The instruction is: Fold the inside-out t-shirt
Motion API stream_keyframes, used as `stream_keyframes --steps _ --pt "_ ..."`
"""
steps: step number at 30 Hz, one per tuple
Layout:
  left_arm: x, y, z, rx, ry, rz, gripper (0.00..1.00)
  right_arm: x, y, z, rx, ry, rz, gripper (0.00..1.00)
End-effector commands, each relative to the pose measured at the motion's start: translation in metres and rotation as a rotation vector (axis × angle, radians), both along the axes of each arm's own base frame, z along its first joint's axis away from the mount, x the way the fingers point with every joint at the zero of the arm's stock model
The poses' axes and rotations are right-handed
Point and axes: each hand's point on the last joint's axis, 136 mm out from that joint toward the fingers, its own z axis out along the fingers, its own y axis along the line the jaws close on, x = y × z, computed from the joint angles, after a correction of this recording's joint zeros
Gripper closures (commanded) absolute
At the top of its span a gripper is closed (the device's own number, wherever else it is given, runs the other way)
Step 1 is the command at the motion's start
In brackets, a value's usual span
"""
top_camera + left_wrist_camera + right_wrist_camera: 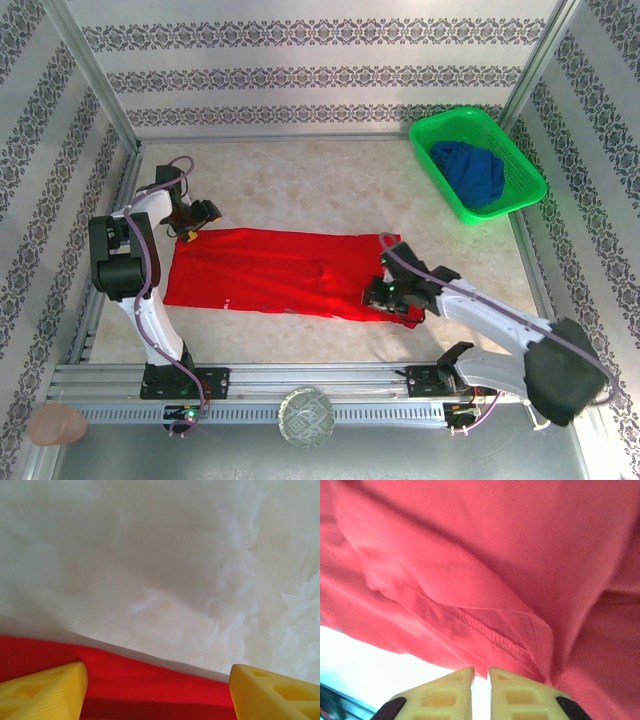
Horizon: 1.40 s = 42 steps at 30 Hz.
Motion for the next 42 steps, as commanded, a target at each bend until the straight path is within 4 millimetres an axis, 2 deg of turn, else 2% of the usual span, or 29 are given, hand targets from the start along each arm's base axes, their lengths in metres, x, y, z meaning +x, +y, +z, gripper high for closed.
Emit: stream_keyframes --steps 1,3,6,9,12,14,17,21,24,27,32,36,38,42 --pt "0.013 -0.005 0.042 -0.029 -0.090 0.000 0.25 0.020 -0.024 0.023 0.011 -0.046 -0.114 0.81" --pt "0.014 -0.012 0.059 -0.045 -0.126 -0.011 0.25 0.040 -0.036 0.034 0.017 -0.083 -0.170 0.74" --pt "0.010 -0.025 0.070 -0.075 -0.154 -0.034 0.24 0.069 -0.030 0.043 0.041 -0.121 -0.185 0.70" --pt "0.002 -0.038 0.062 -0.102 -0.134 -0.067 0.24 0.088 -0.008 0.041 0.048 -0.122 -0.134 0.72" --pt "-0.006 -0.039 0.044 -0.099 -0.096 -0.067 0.24 0.093 0.010 0.025 0.029 -0.095 -0.084 0.77" --pt "-0.008 -0.035 0.031 -0.080 -0.063 -0.070 0.24 0.087 0.017 0.009 0.016 -0.062 -0.063 0.79" --pt "-0.008 -0.031 0.016 -0.060 -0.025 -0.077 0.23 0.068 0.019 -0.017 -0.012 -0.006 -0.051 0.80" --pt "-0.002 -0.030 0.011 -0.063 -0.017 -0.072 0.23 0.037 0.011 -0.040 -0.038 0.053 -0.058 0.80" --pt "0.003 -0.029 0.015 -0.057 -0.028 -0.065 0.23 0.017 0.007 -0.048 -0.015 0.086 -0.070 0.81" --pt "0.006 -0.027 0.018 -0.050 -0.032 -0.065 0.23 0.000 0.009 -0.049 0.041 0.117 -0.058 0.81" --pt "0.011 -0.026 0.021 -0.043 -0.040 -0.065 0.23 -0.014 0.020 -0.029 0.141 0.128 0.014 0.82" --pt "0.011 -0.025 0.020 -0.039 -0.035 -0.065 0.23 -0.003 0.009 -0.008 0.136 0.055 -0.014 0.80" --pt "0.010 -0.025 0.019 -0.036 -0.033 -0.067 0.23 0.004 0.000 -0.003 0.131 0.022 -0.053 0.72" --pt "0.009 -0.024 0.018 -0.033 -0.028 -0.068 0.23 0.009 -0.012 -0.008 0.083 0.013 -0.091 0.63"
